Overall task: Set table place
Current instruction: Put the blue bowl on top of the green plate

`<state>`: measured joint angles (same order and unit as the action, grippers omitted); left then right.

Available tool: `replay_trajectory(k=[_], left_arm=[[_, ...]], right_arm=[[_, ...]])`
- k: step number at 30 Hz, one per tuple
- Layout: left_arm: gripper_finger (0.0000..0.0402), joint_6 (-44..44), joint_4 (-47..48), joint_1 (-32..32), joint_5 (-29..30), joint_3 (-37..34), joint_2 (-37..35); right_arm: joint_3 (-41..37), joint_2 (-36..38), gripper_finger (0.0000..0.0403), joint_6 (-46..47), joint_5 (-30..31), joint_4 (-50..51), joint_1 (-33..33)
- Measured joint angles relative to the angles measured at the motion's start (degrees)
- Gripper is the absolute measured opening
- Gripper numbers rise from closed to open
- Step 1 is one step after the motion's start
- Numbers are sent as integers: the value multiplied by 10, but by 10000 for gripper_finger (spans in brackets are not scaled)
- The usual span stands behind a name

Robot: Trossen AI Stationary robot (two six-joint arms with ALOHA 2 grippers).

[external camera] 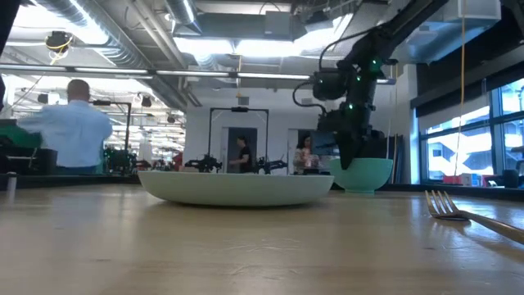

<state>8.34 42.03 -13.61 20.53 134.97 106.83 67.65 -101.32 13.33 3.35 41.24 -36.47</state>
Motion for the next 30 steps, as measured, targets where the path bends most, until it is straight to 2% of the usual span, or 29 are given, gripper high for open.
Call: replay_trajectory(k=[4,8,13,17,21,25,30], left_arm=[[82,0,0,0,0,0,0],[82,0,0,0,0,0,0],[82,0,13,0,0,0,0],[82,0,33,2,0,0,0],[82,0,32,3,17,0,0],[82,-14,30,4,77,0,-5],[82,-59,-13,10,104,1,-21]], right_arm=[[-33,0,82,-4,1,-45,0],[-39,3,19,-31,16,-56,0],[-9,5,12,-38,15,-23,5],[43,28,7,-52,-20,15,23],[93,65,7,-63,-89,33,58],[128,99,7,-77,-166,36,114],[172,109,8,-79,-196,37,209]])
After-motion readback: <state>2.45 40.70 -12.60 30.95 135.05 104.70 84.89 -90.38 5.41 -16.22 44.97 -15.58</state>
